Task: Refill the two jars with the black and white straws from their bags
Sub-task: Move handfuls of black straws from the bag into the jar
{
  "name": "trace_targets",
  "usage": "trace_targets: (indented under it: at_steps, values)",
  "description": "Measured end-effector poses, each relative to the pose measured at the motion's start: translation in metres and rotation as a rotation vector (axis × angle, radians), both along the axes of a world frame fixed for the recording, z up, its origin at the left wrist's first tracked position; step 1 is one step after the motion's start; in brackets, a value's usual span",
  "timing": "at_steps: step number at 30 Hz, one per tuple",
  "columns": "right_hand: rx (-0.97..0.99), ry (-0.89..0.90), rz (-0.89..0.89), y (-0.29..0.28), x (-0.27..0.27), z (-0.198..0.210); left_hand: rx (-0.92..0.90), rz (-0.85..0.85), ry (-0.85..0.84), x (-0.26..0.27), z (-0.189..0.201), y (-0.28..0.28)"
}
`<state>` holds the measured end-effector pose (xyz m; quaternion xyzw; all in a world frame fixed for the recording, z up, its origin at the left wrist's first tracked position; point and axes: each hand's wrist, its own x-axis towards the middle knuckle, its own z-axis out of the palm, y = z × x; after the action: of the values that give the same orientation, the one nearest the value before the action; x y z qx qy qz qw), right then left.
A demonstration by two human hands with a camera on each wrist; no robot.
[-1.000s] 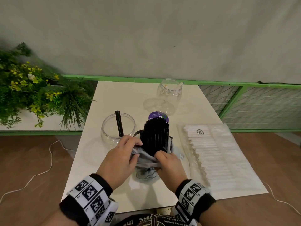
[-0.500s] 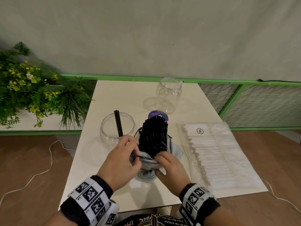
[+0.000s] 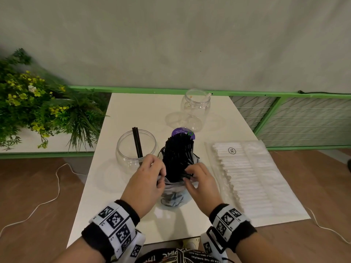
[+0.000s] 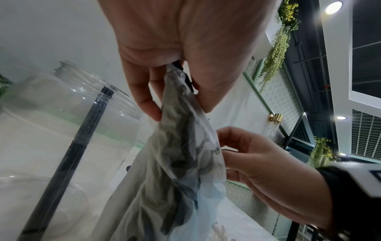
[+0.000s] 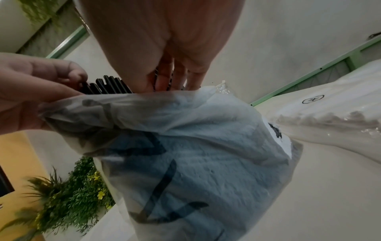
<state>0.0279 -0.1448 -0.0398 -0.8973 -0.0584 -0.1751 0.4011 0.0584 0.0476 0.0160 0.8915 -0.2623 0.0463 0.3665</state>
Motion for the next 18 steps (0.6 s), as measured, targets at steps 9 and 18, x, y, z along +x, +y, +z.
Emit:
trace_targets:
  at_steps: [9,18]
  values:
    - [-0.068,0.08,-0.015,-0.001,0.013,0.003,0.017,-0.035,-0.045,0.002,-0.004,0.0]
    - [-0.334,0.174,0.021,0.004,0.021,0.012,0.021,-0.083,-0.069,0.003,-0.006,-0.001]
